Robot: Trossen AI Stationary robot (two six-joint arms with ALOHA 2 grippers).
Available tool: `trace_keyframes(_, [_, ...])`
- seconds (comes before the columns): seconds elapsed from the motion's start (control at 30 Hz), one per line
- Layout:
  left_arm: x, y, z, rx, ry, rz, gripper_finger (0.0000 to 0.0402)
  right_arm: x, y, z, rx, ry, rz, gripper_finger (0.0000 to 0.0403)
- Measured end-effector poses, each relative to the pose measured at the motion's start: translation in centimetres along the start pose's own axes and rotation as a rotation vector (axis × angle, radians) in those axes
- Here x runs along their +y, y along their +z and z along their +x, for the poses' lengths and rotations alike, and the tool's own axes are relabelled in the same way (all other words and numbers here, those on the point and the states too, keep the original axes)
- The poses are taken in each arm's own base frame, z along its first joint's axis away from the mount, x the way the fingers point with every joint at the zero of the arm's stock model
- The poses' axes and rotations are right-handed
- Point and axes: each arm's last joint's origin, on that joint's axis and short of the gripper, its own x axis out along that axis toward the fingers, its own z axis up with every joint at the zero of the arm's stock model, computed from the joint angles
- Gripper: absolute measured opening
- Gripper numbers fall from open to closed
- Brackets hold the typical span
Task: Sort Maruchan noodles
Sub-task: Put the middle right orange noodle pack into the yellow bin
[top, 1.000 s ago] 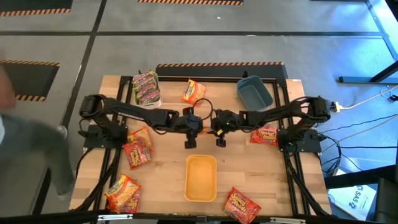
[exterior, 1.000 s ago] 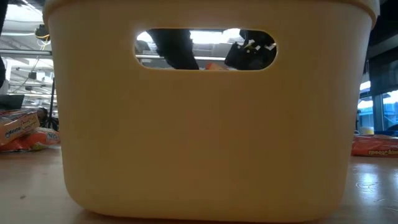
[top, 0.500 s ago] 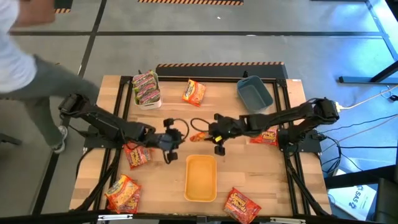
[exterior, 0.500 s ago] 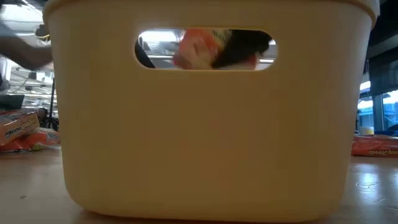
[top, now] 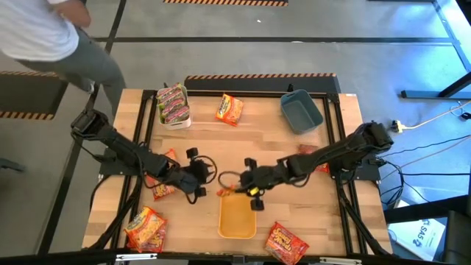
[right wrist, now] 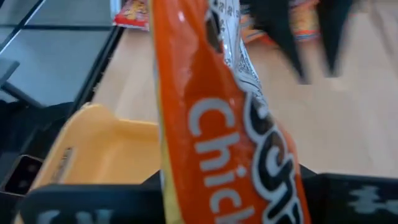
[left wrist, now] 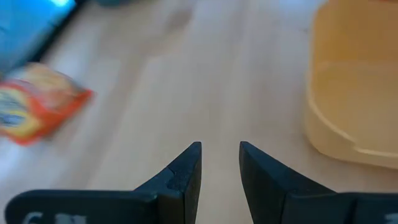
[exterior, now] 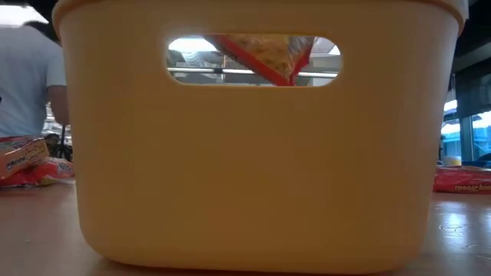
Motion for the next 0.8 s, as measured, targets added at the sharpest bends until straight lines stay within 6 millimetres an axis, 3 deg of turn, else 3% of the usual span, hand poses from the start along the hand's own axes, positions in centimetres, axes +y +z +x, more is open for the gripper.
trace_keyframes(0.17, [0.1, -1.5, -0.3, -0.060, 0.166, 0.017, 0.0101, 0.8, 1.0, 1.8, 0.123, -0.016, -0.009, 0.0073])
trace_keyframes(0.37, [0.3, -3.1, 0.0, -0.039, 0.182, -0.023, 0.0101, 0.3, 0.3, 3.9, 0.319, -0.094, 0.034, 0.0073])
trace_keyframes(0.8, [0.2, -3.0, 0.0, -0.061, 0.168, -0.049, 0.0101, -0.2, -1.5, 5.4, 0.430, -0.127, 0.066, 0.0073])
